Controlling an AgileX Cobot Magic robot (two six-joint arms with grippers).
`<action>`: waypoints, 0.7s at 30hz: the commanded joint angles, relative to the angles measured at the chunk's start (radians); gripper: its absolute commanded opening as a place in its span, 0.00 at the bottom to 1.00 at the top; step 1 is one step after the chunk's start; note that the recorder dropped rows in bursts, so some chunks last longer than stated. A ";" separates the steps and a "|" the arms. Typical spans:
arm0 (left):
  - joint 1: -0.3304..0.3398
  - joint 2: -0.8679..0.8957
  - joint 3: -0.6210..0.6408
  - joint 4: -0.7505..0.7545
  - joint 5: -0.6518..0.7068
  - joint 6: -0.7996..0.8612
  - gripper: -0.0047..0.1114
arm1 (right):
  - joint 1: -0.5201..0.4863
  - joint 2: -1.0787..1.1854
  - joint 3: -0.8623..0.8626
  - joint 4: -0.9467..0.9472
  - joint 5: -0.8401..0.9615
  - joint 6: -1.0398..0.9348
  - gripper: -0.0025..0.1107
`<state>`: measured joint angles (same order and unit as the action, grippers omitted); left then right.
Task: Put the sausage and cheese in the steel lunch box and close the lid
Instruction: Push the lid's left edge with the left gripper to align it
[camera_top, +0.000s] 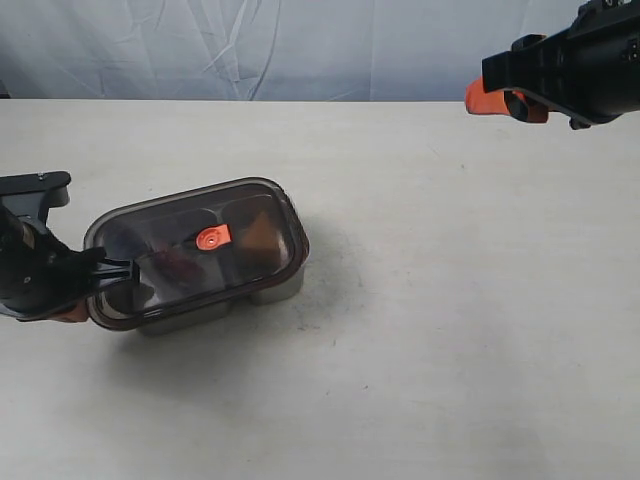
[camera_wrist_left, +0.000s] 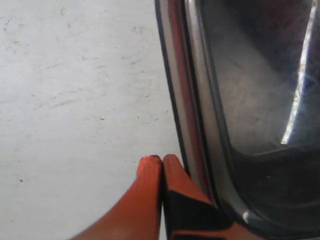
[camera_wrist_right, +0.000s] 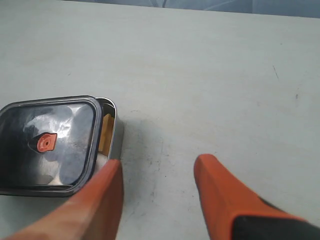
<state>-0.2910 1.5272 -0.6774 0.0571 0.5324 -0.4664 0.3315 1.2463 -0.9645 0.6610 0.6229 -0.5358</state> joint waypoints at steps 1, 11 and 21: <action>0.000 0.004 0.003 -0.069 -0.035 0.052 0.04 | -0.005 -0.005 0.003 -0.004 -0.016 -0.002 0.43; 0.000 0.004 -0.003 -0.087 -0.055 0.064 0.04 | -0.005 0.017 0.003 -0.004 -0.018 -0.002 0.43; 0.000 -0.061 -0.003 -0.090 -0.057 0.084 0.04 | -0.005 0.059 0.003 -0.004 -0.029 -0.002 0.43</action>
<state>-0.2910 1.5019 -0.6774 -0.0122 0.5078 -0.3872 0.3315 1.3010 -0.9645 0.6610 0.6092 -0.5358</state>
